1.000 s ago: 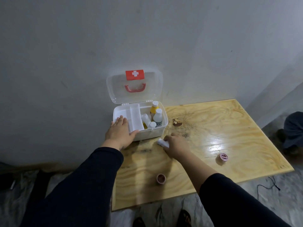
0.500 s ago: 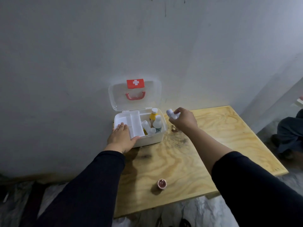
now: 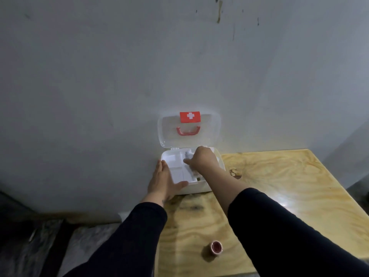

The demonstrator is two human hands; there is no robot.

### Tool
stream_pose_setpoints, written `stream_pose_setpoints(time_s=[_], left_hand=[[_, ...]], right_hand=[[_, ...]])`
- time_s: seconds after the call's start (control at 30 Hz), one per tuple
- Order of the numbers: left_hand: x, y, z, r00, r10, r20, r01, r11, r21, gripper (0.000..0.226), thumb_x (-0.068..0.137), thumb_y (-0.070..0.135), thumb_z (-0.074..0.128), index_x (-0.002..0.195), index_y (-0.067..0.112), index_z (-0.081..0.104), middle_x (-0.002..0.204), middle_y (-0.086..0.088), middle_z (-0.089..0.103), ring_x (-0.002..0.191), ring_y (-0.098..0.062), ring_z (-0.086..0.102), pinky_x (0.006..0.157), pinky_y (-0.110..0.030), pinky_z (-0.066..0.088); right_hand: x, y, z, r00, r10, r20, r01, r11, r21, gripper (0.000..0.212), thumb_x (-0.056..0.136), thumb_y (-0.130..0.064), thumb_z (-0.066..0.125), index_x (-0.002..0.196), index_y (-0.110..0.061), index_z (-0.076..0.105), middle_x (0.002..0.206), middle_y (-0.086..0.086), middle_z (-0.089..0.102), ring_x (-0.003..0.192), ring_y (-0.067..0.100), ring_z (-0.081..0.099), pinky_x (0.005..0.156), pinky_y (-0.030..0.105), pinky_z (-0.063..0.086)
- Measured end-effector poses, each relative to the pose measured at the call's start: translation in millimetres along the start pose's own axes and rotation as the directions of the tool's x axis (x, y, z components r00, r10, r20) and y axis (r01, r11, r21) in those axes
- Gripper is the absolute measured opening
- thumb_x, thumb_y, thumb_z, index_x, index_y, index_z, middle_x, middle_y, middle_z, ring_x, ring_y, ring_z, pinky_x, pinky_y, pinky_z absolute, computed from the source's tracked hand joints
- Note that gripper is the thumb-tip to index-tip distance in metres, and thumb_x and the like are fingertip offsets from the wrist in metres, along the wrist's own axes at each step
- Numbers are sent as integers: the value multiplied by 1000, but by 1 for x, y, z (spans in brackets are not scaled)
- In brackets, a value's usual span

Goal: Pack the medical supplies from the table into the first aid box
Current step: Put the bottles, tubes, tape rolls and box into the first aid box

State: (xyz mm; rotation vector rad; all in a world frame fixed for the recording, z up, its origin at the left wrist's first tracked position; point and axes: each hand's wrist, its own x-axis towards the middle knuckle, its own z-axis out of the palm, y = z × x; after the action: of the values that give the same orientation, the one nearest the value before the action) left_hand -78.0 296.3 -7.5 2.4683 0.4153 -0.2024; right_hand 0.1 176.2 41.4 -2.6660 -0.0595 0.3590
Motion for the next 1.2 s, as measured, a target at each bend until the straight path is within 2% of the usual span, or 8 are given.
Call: stream_pose_setpoints(time_s=[0.07, 0.17, 0.4, 0.53, 0.63, 0.83, 0.97, 1.2], left_hand=[[1, 1, -2, 1000, 6, -6, -6, 1000, -5, 115, 75, 55, 75, 155, 9, 8, 164, -5, 11, 148, -26, 23, 115, -39, 33], [2, 1, -5, 999, 15, -35, -16, 1000, -7, 103, 70, 55, 79, 146, 12, 25, 143, -5, 40, 129, -25, 46, 100, -41, 47], [0, -5, -7, 999, 28, 32, -29, 998, 52, 110, 82, 53, 71, 156, 8, 3, 166, -1, 2, 150, -22, 20, 115, -35, 29], [-1, -4, -14, 999, 0, 38, -3, 996, 90, 113, 76, 58, 73, 155, 9, 9, 162, -2, 18, 144, -24, 33, 110, -41, 40], [-2, 3, -24, 999, 40, -9, -38, 990, 133, 94, 77, 54, 74, 148, 12, 28, 148, -4, 38, 133, -27, 45, 102, -42, 45], [-6, 61, -38, 973, 198, 118, -226, 925, 306, 62, 97, 50, 48, 149, 18, 35, 156, 0, 37, 140, -23, 40, 108, -38, 37], [-16, 112, -22, 951, 243, 191, -288, 919, 270, 43, 96, 39, 50, 137, 27, 52, 141, 1, 55, 124, -24, 54, 99, -35, 45], [-53, 161, 41, 929, 217, 300, -314, 891, 328, 50, 96, 43, 49, 140, 19, 51, 139, -6, 56, 119, -28, 57, 98, -39, 49]], right_hand=[[3, -4, 1, 999, -40, -5, 40, 999, -31, 35, 88, -38, 61, 102, -6, 62, 115, 14, 66, 107, 31, 62, 85, 34, 49], [2, -12, -1, 988, -151, -1, 151, 988, -25, 40, 89, -9, 53, 128, -15, 57, 133, 12, 51, 112, 29, 59, 95, 35, 48], [-14, -20, 5, 935, -330, 129, 318, 942, 107, 73, 84, 8, 53, 147, -24, 33, 127, 8, 61, 117, 24, 56, 84, 27, 48], [-19, -15, 5, 946, -307, 101, 292, 947, 136, 67, 87, -2, 58, 145, -24, 34, 128, 7, 60, 113, 23, 58, 89, 29, 50], [-21, -4, -8, 952, -305, 13, 301, 946, 123, 48, 89, -11, 57, 135, -22, 49, 125, 5, 64, 111, 22, 61, 92, 32, 50], [-29, 40, -54, 965, -258, -46, 261, 963, 61, 33, 91, -16, 56, 123, -20, 60, 121, 6, 65, 108, 23, 61, 89, 30, 48], [-38, 86, -83, 987, -163, 16, 163, 984, -72, 34, 88, -21, 59, 122, -23, 60, 123, 6, 64, 112, 24, 59, 93, 33, 48], [-79, 175, -111, 984, -30, 178, 72, 969, -235, 38, 91, -24, 60, 128, -18, 58, 136, 8, 56, 124, 25, 52, 100, 30, 43]])
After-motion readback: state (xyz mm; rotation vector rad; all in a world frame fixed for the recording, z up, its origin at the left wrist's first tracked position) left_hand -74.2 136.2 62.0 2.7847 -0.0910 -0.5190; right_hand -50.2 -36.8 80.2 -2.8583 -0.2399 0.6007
